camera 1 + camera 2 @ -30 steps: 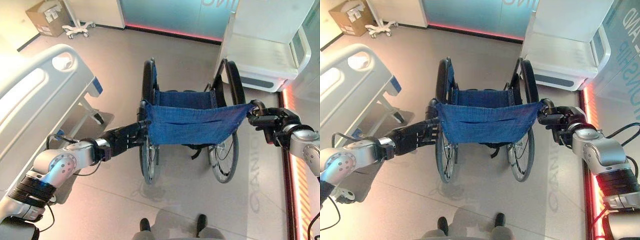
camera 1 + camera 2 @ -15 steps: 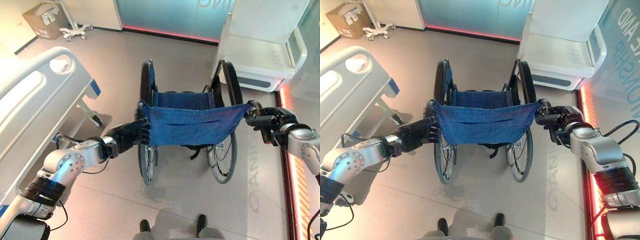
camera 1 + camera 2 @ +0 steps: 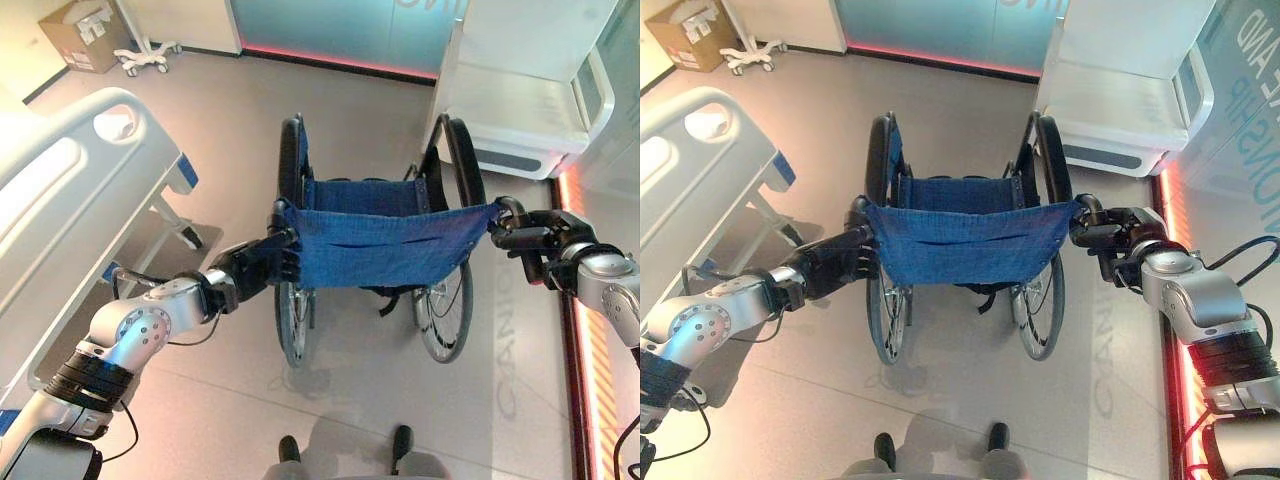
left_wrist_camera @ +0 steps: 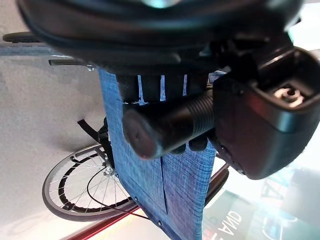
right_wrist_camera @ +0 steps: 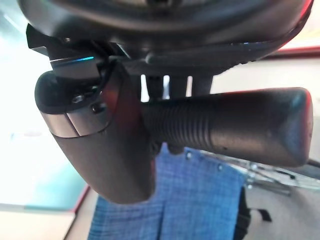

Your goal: Push the wheelchair next to the bed

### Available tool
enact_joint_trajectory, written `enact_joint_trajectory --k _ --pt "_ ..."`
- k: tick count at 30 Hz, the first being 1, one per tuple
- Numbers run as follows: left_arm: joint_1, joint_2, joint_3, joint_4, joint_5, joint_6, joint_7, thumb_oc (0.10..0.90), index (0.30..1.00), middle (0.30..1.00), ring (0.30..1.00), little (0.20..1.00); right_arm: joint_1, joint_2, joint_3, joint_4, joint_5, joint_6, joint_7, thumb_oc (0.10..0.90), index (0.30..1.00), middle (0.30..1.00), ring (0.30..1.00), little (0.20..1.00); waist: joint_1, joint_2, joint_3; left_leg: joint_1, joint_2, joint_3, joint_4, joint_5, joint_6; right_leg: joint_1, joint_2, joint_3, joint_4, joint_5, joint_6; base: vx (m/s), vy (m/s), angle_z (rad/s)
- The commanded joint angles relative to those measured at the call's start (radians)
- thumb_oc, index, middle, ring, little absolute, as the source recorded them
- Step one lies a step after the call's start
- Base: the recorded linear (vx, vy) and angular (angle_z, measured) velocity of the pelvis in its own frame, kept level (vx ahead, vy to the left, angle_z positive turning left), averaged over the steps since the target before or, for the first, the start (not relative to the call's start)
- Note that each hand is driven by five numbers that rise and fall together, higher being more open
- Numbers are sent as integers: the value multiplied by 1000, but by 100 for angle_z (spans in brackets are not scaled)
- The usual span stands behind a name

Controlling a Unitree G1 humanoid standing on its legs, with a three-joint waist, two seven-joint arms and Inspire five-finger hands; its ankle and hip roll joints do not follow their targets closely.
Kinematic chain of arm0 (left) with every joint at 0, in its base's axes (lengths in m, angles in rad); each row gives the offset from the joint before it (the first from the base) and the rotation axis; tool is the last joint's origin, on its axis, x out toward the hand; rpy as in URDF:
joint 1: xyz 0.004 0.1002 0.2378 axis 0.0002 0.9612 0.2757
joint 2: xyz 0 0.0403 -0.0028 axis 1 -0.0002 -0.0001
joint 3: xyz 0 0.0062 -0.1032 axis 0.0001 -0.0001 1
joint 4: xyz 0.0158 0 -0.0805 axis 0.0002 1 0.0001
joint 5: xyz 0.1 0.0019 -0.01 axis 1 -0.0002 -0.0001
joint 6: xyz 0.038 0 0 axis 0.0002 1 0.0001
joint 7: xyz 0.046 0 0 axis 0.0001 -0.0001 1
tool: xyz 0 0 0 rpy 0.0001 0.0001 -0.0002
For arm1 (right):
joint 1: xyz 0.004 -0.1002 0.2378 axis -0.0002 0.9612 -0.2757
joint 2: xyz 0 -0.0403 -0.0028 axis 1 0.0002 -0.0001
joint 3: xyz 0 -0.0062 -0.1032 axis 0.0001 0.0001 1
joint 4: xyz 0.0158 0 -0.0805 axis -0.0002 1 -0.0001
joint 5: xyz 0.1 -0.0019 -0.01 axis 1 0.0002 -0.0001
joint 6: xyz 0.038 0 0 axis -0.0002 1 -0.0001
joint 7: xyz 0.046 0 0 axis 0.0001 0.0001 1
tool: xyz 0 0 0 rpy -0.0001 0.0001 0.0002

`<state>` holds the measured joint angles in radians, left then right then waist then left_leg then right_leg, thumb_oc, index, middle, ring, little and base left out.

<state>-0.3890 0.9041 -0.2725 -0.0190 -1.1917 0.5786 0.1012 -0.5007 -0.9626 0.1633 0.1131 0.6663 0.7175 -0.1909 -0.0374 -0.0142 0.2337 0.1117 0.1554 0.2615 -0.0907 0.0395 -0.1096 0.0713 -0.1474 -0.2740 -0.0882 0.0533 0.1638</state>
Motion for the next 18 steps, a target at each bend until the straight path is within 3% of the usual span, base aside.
enact_joint_trajectory --k 1,6,11,14,18 --pt "-182 -21 55 -15 -21 -161 3 400 300 300 300 300 -32 -33 112 -43 -71 -9 122 400 300 300 300 300 6 23 -22 -17 12 -5 3 34 -23 15 31 3 40 -50 -41 17 -116 -2" --pt "-137 -20 104 -19 -53 -176 40 400 300 300 300 300 -59 -65 119 -53 -103 -16 177 400 300 300 300 300 16 7 -16 -40 54 -14 110 34 -50 1 54 -15 88 -74 -71 48 -175 -3" --pt "-86 -21 181 -5 -89 -203 41 400 300 300 300 300 -142 -110 174 -59 -113 -35 219 400 300 300 300 300 42 -21 32 -172 115 -25 506 105 -60 -11 70 -42 166 -102 -129 66 -190 -14" --pt "-22 -36 249 -18 -88 -192 40 400 300 300 300 300 -138 -86 176 -74 -171 -52 248 400 300 300 300 300 83 -20 52 -245 17 -71 509 79 -17 20 100 12 198 -131 -129 248 -57 -17" --pt "38 -35 286 -19 -76 -180 29 400 300 300 300 300 -122 -74 170 -96 -182 -43 261 400 300 300 300 300 124 3 50 -273 -23 -88 356 147 -24 87 151 36 179 -153 -122 338 33 -28"
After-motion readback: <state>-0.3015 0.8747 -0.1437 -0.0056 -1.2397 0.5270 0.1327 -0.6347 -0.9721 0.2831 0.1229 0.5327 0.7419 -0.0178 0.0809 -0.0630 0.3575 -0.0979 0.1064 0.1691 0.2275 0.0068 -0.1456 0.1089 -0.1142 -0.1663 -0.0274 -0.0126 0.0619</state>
